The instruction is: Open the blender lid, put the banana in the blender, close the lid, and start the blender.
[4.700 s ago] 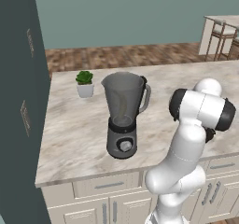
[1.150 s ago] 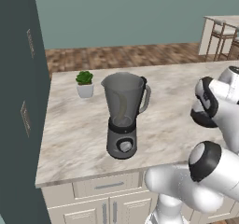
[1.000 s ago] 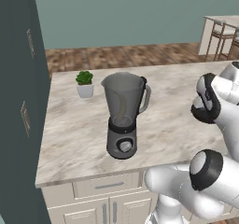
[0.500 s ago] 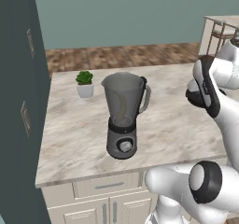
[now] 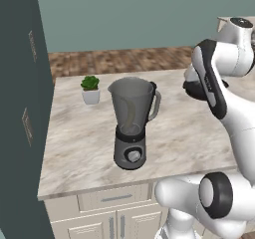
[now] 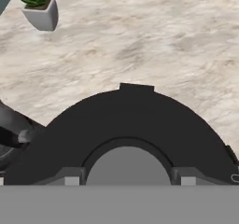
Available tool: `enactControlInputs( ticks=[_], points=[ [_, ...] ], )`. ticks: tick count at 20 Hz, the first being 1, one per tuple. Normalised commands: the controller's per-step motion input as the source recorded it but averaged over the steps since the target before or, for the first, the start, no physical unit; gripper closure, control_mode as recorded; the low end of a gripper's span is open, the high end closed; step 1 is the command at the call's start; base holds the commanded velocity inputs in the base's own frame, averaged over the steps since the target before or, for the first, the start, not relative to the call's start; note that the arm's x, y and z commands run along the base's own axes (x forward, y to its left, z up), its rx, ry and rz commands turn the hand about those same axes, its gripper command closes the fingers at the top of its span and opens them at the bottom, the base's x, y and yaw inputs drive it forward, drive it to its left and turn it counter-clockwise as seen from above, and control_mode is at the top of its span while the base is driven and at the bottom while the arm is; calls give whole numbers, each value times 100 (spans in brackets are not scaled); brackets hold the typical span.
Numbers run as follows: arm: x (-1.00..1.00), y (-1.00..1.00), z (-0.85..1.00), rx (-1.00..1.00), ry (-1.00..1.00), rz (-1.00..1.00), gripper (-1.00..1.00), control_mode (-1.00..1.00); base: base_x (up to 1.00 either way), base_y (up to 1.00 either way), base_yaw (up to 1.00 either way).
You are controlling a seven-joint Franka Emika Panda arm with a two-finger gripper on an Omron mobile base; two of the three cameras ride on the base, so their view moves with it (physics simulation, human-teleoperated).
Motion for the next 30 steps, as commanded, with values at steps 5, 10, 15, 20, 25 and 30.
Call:
enactControlInputs(
  ticks=[5,10,15,20,25,30],
  points=[
    [0,66,64,0,-6,0,100,-100,0,0,0],
    [1,67,43,0,-7,0,100,-100,0,0,0],
    [13,79,2,0,-3,0,100,-100,0,0,0],
    [24,78,0,0,-1,0,100,-100,0,0,0],
    [38,66,0,0,0,0,100,-100,0,0,0],
    [29,43,0,0,0,0,100,-100,0,0,0]
  ],
)
